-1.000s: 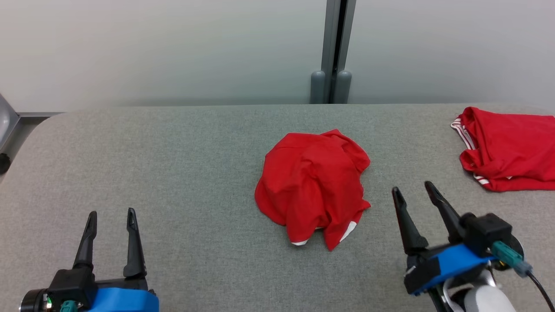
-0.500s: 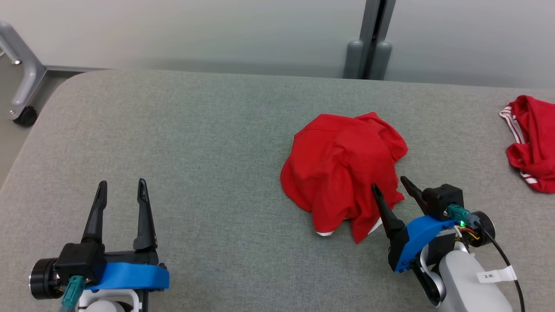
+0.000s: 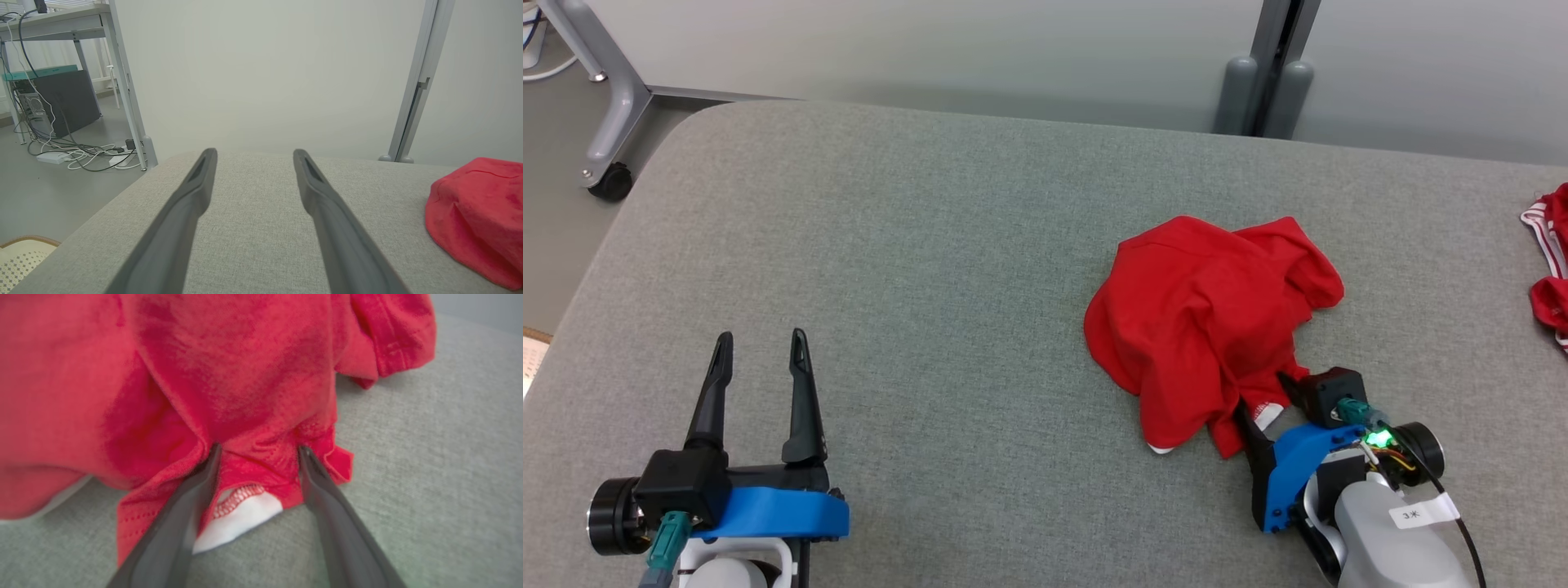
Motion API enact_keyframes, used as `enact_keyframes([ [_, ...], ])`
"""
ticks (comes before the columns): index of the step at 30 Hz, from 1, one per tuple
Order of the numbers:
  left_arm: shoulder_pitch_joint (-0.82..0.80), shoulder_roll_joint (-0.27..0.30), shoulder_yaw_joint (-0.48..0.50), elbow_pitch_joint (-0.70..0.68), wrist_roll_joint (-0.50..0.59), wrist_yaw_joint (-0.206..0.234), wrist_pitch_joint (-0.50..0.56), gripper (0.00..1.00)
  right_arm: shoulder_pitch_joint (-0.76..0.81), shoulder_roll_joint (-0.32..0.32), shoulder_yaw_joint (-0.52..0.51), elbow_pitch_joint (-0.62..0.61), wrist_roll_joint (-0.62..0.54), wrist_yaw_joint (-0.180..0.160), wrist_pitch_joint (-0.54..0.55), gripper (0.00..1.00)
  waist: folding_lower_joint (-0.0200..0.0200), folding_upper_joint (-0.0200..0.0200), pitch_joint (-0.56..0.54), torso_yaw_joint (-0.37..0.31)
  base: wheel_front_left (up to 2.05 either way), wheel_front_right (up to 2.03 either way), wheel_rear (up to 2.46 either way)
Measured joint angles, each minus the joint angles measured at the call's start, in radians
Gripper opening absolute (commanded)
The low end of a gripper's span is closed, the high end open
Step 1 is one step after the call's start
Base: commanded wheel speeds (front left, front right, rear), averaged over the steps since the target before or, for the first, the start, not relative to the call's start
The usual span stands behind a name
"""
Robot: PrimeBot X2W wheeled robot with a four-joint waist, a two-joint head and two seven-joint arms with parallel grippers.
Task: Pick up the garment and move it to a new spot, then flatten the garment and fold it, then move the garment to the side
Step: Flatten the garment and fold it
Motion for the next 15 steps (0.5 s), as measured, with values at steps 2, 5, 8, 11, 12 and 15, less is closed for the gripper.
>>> enact_keyframes([
  [2,0.000,-0.002,0.003,0.002,0.002,0.000,0.000,1.00,-0.012,0.002,0.016,0.026,0.004,0.000,-0.007,0.03,0.0000,0.0000,-0.003,-0.002,0.00,0.00,0.00],
  [5,0.002,-0.004,0.011,0.002,0.002,0.000,0.000,1.00,-0.025,0.011,0.026,0.048,0.011,0.002,-0.037,0.00,0.0000,0.0000,-0.009,-0.010,0.00,0.00,0.00],
  [8,0.006,-0.006,0.015,0.002,0.004,0.000,0.000,1.00,-0.029,0.007,0.020,0.056,0.023,0.003,-0.059,0.00,0.0000,0.0000,-0.020,-0.022,0.00,0.00,0.00],
  [11,0.014,-0.007,0.020,0.003,0.006,-0.001,0.000,1.00,-0.028,-0.026,-0.010,0.046,0.046,0.003,-0.070,0.00,0.0000,0.0000,-0.034,-0.037,0.00,0.00,0.00],
  [12,0.017,-0.008,0.021,0.003,0.007,-0.002,0.000,1.00,-0.025,-0.044,-0.024,0.037,0.054,0.003,-0.074,0.00,0.0000,0.0000,-0.039,-0.042,0.00,0.00,0.00],
  [15,0.021,-0.009,0.025,0.003,0.008,-0.006,0.000,1.00,0.001,-0.099,-0.068,-0.012,0.083,0.003,-0.077,0.00,0.0000,0.0000,-0.054,-0.058,0.00,0.00,0.00],
])
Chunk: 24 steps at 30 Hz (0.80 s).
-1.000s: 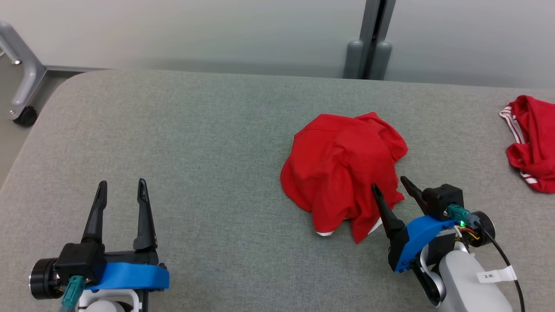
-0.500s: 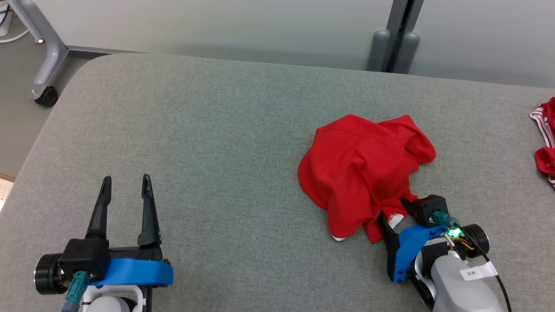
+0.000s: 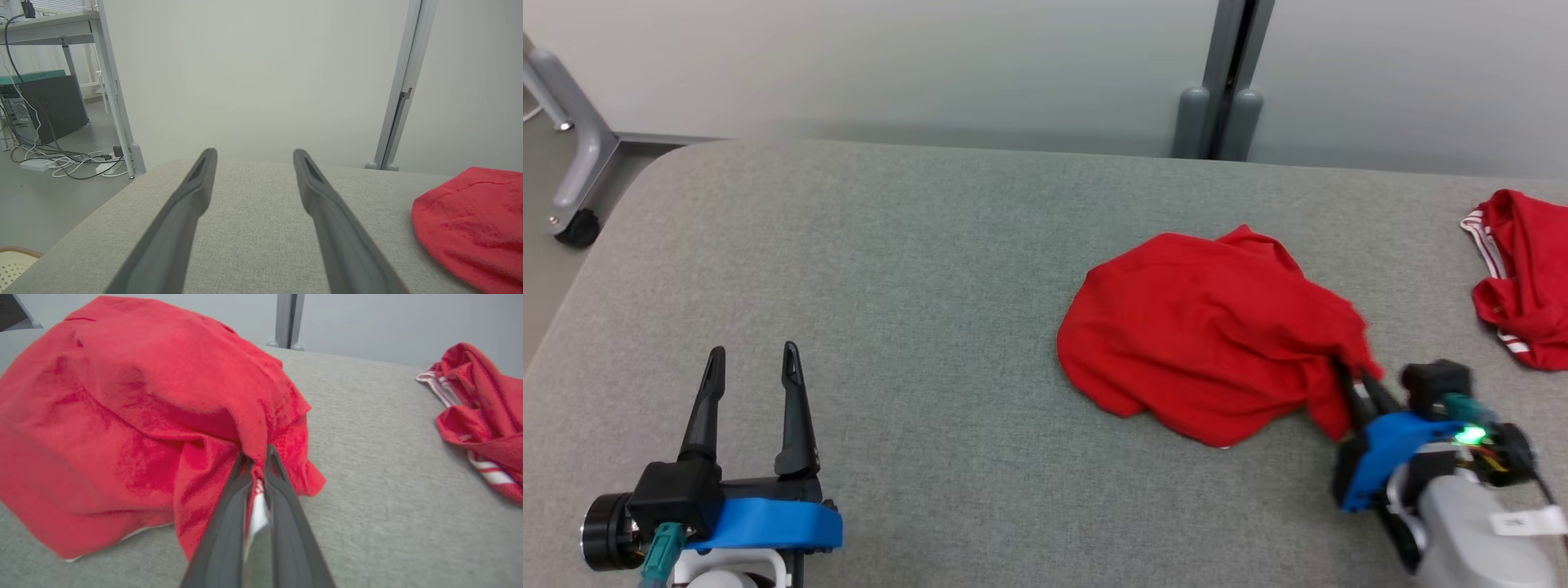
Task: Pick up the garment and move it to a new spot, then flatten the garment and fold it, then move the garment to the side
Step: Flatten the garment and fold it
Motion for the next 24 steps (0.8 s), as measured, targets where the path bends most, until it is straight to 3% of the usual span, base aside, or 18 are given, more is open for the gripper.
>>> enact_keyframes([
  [7,0.020,-0.002,0.007,-0.002,0.001,-0.002,0.000,1.00,0.104,-0.140,-0.129,-0.152,0.026,0.000,0.000,0.00,-0.0002,0.0000,-0.022,-0.031,0.00,0.00,0.00],
  [12,0.021,-0.004,0.012,-0.006,0.001,-0.003,0.000,1.00,0.137,-0.174,-0.195,-0.254,0.028,0.000,-0.001,0.00,-0.0002,0.0000,-0.025,-0.038,0.00,0.00,0.00],
  [16,0.026,-0.006,0.015,-0.007,0.001,-0.003,0.000,1.00,0.146,-0.163,-0.195,-0.356,0.021,0.000,0.018,0.00,-0.0002,0.0000,-0.035,-0.035,0.00,0.00,0.00],
  [24,0.033,-0.009,0.016,-0.007,0.001,-0.008,0.000,1.00,0.147,-0.040,-0.052,-0.570,0.014,0.000,0.112,0.00,-0.0002,0.0000,-0.045,-0.015,0.00,0.00,0.00],
])
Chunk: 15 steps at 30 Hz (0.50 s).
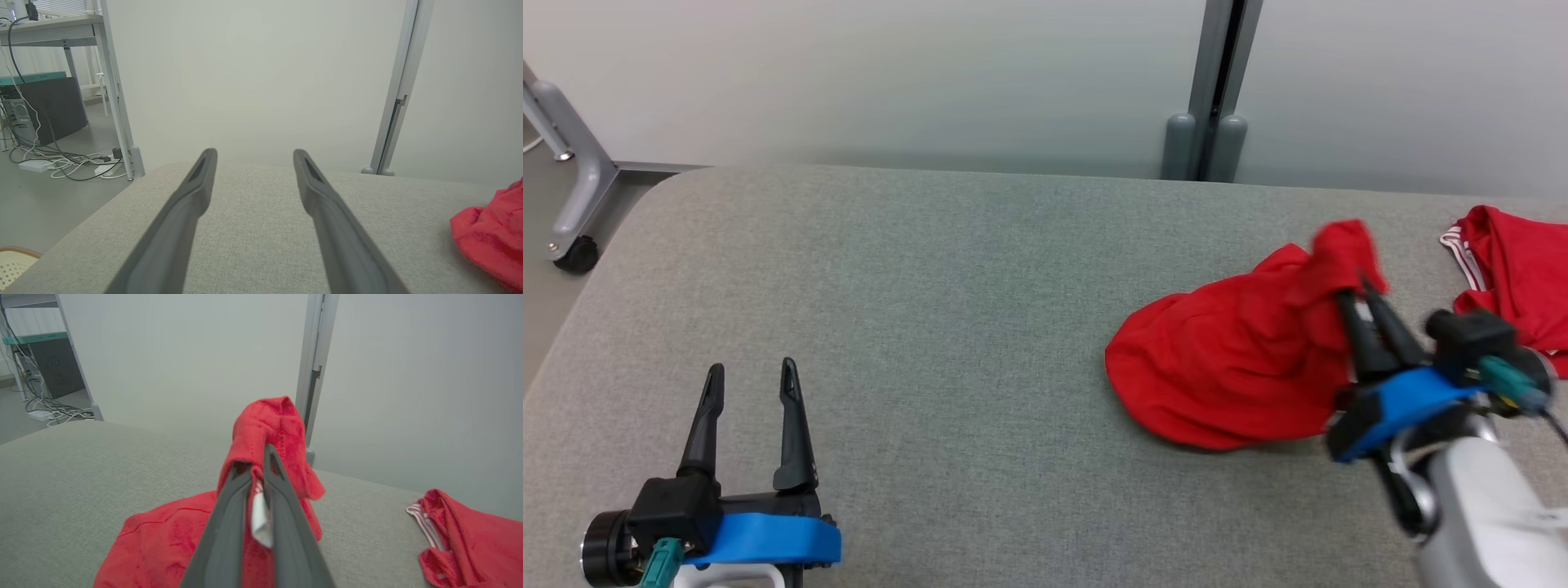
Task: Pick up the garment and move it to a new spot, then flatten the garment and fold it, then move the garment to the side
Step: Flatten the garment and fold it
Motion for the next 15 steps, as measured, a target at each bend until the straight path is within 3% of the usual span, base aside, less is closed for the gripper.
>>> enact_keyframes([
  [9,-0.012,-0.002,-0.014,0.005,-0.002,-0.003,0.000,1.00,-0.093,0.142,0.288,0.003,0.044,0.000,0.033,0.00,0.0000,0.0000,0.013,0.045,0.00,0.00,0.00],
  [15,-0.028,-0.005,-0.027,0.013,-0.009,-0.002,0.000,1.00,-0.132,0.156,0.511,0.114,0.105,0.000,0.015,0.00,0.0000,0.0000,0.030,0.085,0.00,0.00,0.00],
])
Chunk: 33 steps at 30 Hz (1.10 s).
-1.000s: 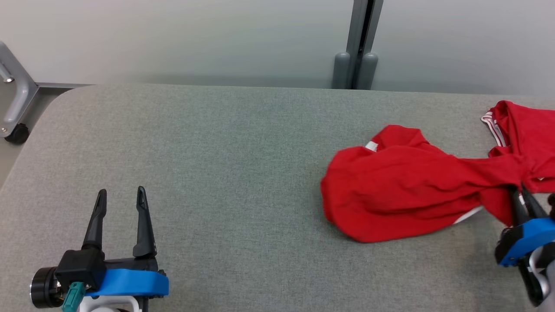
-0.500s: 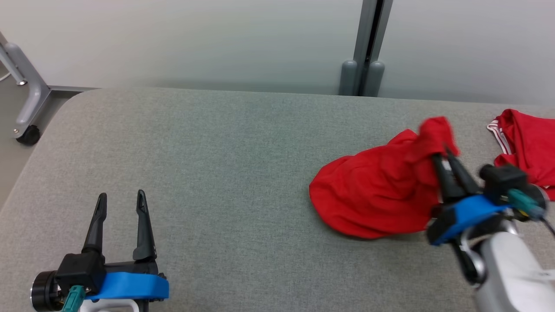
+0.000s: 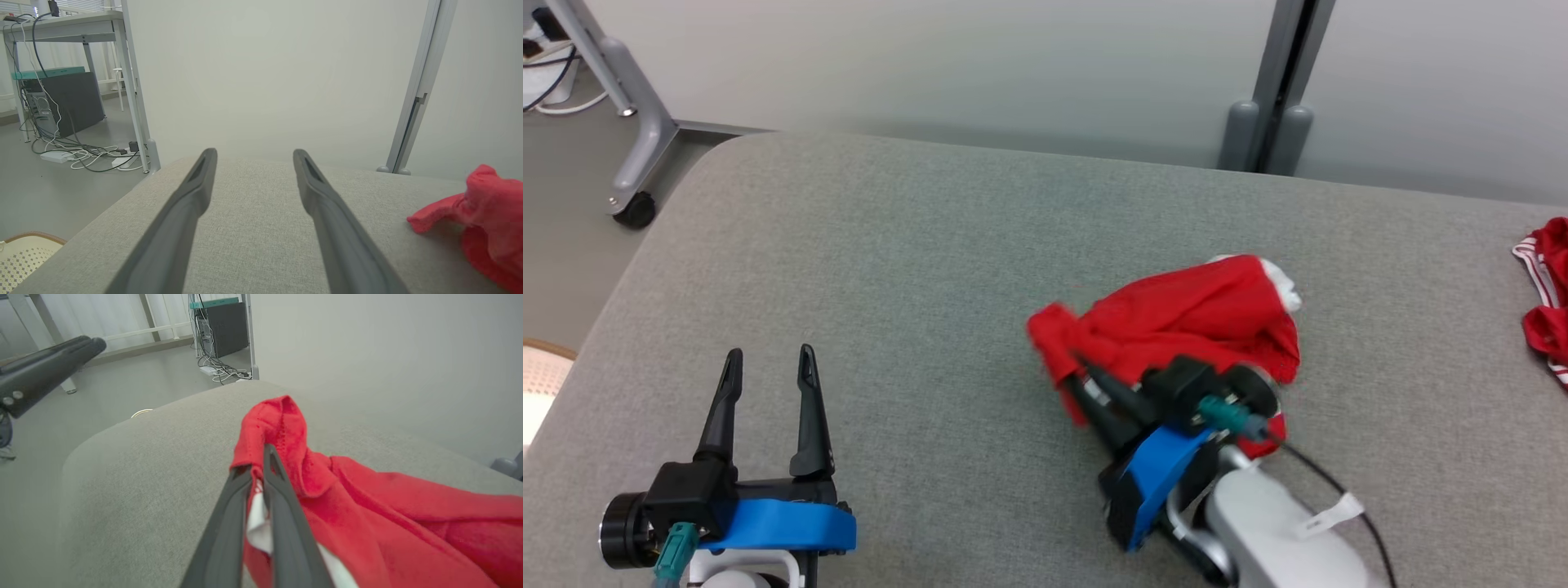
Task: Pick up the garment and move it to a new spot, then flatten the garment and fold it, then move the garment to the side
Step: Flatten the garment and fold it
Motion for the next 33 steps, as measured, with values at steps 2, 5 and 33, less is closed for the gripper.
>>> enact_keyframes([
  [2,-0.003,-0.001,-0.003,0.001,-0.002,0.002,0.000,1.00,-0.004,0.004,0.079,0.024,0.041,0.000,-0.005,0.00,0.0000,0.0000,0.005,0.010,0.00,0.00,0.00],
  [5,-0.003,-0.002,-0.005,0.003,-0.008,0.007,0.000,1.00,-0.014,0.003,0.165,0.057,0.088,0.000,-0.028,0.65,0.0000,0.0000,0.011,0.015,0.00,0.00,0.00],
  [33,0.044,-0.002,0.036,-0.006,0.002,0.011,0.000,1.00,0.063,-0.157,-0.222,-0.014,-0.026,0.000,-0.084,1.00,0.0000,0.0000,-0.036,-0.106,0.00,0.00,0.00],
])
